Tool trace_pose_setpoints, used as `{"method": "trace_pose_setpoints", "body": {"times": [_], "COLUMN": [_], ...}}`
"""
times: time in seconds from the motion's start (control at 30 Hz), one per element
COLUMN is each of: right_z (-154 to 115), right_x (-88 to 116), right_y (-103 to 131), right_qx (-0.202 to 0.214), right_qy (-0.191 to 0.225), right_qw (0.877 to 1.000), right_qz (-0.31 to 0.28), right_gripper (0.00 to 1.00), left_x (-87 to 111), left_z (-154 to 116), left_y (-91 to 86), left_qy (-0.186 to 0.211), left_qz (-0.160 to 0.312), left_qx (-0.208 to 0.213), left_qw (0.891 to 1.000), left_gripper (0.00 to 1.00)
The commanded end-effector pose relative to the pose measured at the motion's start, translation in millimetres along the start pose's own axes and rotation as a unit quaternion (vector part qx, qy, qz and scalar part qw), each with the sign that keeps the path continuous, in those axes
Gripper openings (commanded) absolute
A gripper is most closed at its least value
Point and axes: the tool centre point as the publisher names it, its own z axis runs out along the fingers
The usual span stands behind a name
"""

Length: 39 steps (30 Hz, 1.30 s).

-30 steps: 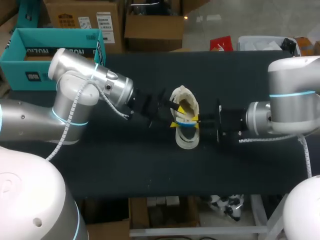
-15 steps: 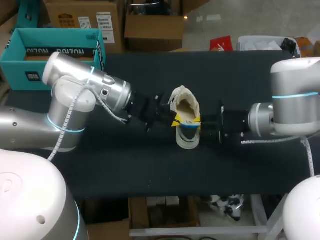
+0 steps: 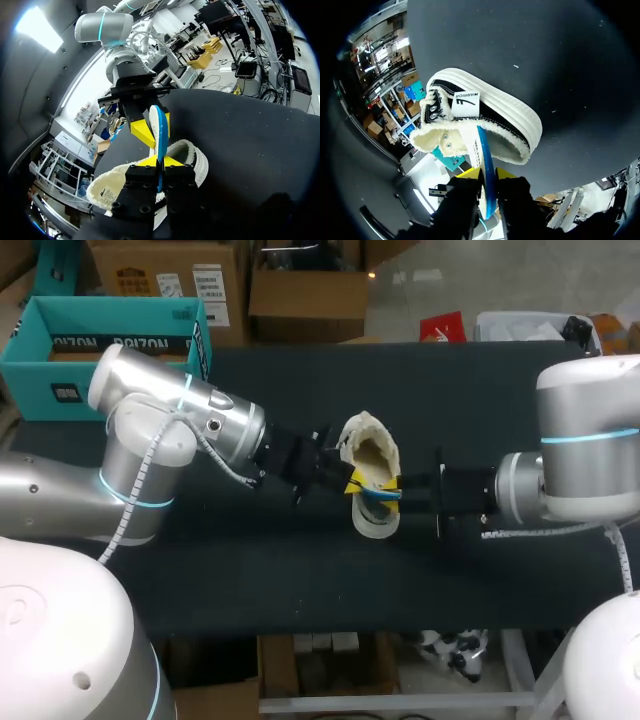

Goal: Open the shoe tongue, take the insole out of the shoe, put the insole back into the shoe, and pack the shoe into the shoebox

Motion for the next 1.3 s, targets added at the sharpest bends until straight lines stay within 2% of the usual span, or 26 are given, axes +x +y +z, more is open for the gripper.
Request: {"method": "trace_pose_setpoints", "body": {"times": [0.03, 0.17, 0.43, 0.57, 0.67, 0.8, 0.9, 1.03, 1.17, 1.2, 1.23, 1.27, 1.3], "right_z": [0, 7, 22, 27, 28, 28, 28, 27, 25, 24, 21, 18, 14], "right_x": [2, 4, 12, 12, 11, 9, 9, 9, 8, 7, 6, 6, 5], "right_y": [-5, 2, 30, 38, 42, 42, 42, 42, 39, 38, 34, 30, 25], "right_qx": [-0.012, -0.006, -0.004, -0.001, -0.003, -0.006, -0.006, -0.006, -0.005, -0.005, -0.008, -0.014, -0.021], "right_qy": [-0.010, -0.012, -0.012, -0.017, -0.018, -0.017, -0.015, -0.013, -0.010, -0.009, -0.008, -0.008, -0.009], "right_qw": [1.000, 1.000, 1.000, 1.000, 1.000, 1.000, 1.000, 1.000, 1.000, 1.000, 1.000, 1.000, 1.000], "right_qz": [-0.001, -0.008, -0.018, -0.016, -0.012, -0.010, -0.009, -0.009, -0.008, -0.007, -0.007, -0.007, -0.008], "right_gripper": [0.00, 0.00, 0.00, 0.00, 0.00, 0.00, 0.00, 0.00, 0.00, 0.20, 0.60, 0.80, 0.90], "left_x": [0.5, -0.7, -10.3, -10.9, -8.3, -4.8, -4.2, -3.3, -3.1, -3.1, -3.0, -3.0, -2.8], "left_z": [4, 7, 13, 14, 12, 10, 11, 14, 16, 17, 17, 17, 17], "left_y": [1.8, 7.0, 32.2, 37.7, 36.4, 28.1, 21.5, 13.6, 11.9, 12.0, 12.6, 12.9, 13.2], "left_qy": [-0.003, -0.002, -0.002, 0.002, 0.003, 0.004, 0.003, 0.003, 0.004, 0.005, 0.006, 0.006, 0.007], "left_qz": [-0.001, -0.006, -0.034, -0.044, -0.046, -0.037, -0.029, -0.019, -0.015, -0.015, -0.014, -0.015, -0.015], "left_qx": [-0.003, -0.011, -0.028, -0.030, -0.026, -0.022, -0.018, -0.012, -0.015, -0.015, -0.017, -0.017, -0.018], "left_qw": [1.000, 1.000, 0.999, 0.999, 0.999, 0.999, 0.999, 1.000, 1.000, 1.000, 1.000, 1.000, 1.000], "left_gripper": [0.00, 0.00, 0.00, 0.00, 0.29, 0.37, 0.30, 0.00, 0.00, 0.00, 0.00, 0.00, 0.00]}}
